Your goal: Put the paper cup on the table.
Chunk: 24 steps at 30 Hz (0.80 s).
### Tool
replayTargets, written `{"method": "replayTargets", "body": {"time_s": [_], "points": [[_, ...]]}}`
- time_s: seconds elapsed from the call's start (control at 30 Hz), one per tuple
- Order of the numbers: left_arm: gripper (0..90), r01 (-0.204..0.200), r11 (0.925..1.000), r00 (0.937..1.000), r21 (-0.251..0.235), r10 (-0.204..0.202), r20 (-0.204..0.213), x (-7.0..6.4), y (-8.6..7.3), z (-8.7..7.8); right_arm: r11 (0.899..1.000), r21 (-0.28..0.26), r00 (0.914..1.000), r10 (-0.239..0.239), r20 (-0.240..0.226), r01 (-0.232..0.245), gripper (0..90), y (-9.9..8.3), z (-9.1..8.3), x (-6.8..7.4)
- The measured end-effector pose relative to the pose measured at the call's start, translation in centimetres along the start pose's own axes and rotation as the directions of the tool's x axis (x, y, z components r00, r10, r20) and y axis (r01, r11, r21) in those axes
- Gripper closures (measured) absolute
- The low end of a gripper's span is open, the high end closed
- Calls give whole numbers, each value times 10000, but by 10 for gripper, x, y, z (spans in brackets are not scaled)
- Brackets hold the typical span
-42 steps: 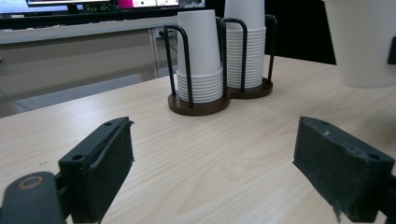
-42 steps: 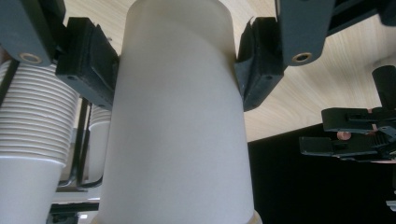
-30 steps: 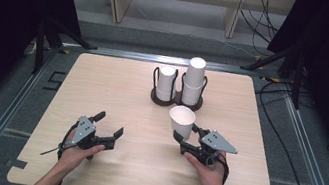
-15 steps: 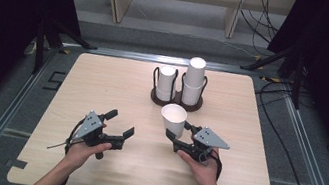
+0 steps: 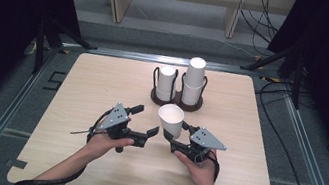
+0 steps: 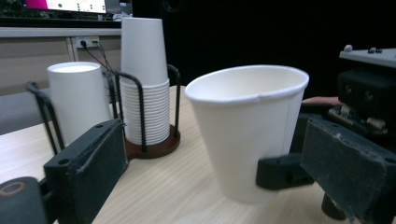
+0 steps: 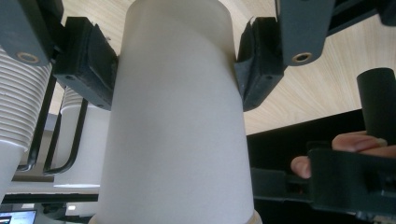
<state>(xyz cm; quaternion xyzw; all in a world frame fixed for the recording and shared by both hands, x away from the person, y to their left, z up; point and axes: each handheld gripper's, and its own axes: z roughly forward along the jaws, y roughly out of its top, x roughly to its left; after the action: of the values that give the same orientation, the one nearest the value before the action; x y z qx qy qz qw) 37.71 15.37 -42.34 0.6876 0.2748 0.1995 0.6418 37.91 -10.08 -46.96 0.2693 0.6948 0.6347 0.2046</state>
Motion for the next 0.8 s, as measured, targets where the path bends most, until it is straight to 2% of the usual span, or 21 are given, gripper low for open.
{"method": "replayTargets", "body": {"time_s": [0.03, 0.1, 0.13, 0.17, 0.2, 0.37, 0.47, 0.53, 0.57, 0.63, 0.8], "points": [[62, 145, 9999, 9999, 1, -145, 42, -1, 1, 3, 9999, 75, 9999, 137, -76, -136, 347, 0, 1, 1], [62, 404, 9991, 9990, 120, -406, 171, -3, 1, 12, 9998, 161, 9999, 96, -93, -95, 347, 0, 2, 2], [62, 404, 9991, 9990, 120, -406, 171, -3, 1, 12, 9998, 161, 9999, 96, -93, -95, 347, 0, 2, 2], [62, 430, 9989, 9989, 201, -433, 157, -3, 1, 16, 9998, 116, 9999, -152, -63, 153, 347, -1, 3, 2], [63, 444, 9988, 9989, 221, -447, 159, -3, 0, 18, 9998, 187, 9998, 18, -175, -15, 347, -1, 4, 3], [65, 538, 9982, 9983, 283, -544, 222, -5, -1, 24, 9999, 143, 9999, -19, -156, 22, 347, 0, 4, 3], [67, 491, 9978, 9984, 445, -503, 264, -9, 0, 29, 9997, 163, 9999, -155, -36, 156, 347, 0, 3, 3], [72, 496, 9978, 9981, 433, -511, 334, -10, 0, 31, 9991, 21, 9991, -420, -69, 420, 346, 1, 4, 2], [74, 535, 9974, 9980, 483, -550, 308, -11, 0, 32, 9999, 135, 9998, 103, -156, -101, 347, 1, 4, 5], [78, 683, 9968, 9969, 415, -698, 356, -11, 0, 35, 9999, 126, 9996, 94, -252, -90, 347, 1, 4, 6], [106, 861, 9952, 9950, 456, -882, 459, -12, 1, 39, 9994, 309, 9998, -168, -46, 169, 345, 0, 4, 6]]}}
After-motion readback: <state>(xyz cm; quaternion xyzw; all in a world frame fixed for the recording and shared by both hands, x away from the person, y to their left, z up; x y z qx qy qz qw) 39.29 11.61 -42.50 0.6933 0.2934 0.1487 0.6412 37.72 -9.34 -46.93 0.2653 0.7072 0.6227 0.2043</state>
